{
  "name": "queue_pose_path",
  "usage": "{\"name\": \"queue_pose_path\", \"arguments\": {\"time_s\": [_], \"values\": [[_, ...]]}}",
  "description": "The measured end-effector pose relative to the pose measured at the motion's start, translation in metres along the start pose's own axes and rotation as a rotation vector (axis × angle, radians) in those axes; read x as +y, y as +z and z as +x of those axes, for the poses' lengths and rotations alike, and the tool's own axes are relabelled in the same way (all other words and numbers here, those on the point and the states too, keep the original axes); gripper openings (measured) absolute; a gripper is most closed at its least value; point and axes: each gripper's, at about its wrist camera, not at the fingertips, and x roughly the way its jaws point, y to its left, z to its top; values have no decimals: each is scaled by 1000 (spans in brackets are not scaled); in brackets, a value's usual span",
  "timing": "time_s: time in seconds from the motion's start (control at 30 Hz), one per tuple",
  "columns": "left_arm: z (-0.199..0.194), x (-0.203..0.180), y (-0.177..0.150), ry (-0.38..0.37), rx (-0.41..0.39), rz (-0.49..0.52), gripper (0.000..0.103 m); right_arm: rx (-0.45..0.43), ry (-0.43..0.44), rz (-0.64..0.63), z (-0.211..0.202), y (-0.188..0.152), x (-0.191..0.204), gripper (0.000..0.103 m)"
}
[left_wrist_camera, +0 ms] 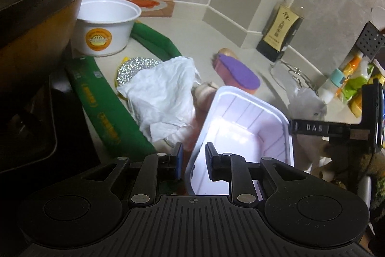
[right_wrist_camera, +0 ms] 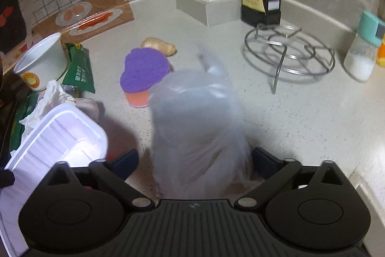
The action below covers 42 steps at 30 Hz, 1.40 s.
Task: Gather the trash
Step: 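Lift the clear bag with the right gripper while the left gripper holds the tray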
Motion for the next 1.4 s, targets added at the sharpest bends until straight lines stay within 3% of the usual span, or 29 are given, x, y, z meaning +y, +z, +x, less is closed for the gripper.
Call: {"name": "queue_pose_path", "arguments": {"time_s": [0.27,0.37,0.43,0.63,0.87,0.97,1.17,1.4], "values": [[5,5,0,-29,8,-8,23,54,-27,179,5,15,-10,103],[4,5,-1,-39,4,9,21,75,-15,91,7,15,-2,102],[3,4,-2,-57,7,20,19,62,-64,46,5,11,7,96],[-2,2,-7,-69,23,32,18,33,-103,-35,-7,1,30,96],[-10,5,-12,-79,28,18,18,-14,-56,-91,-30,-14,53,96],[-15,9,-11,-71,14,-3,18,-54,-125,-183,-38,-21,64,95],[-29,20,-2,-66,-39,-64,19,-255,-326,-290,-60,-32,68,96],[-32,24,13,-50,-78,-72,18,-178,-209,-107,-65,-17,31,95]]}}
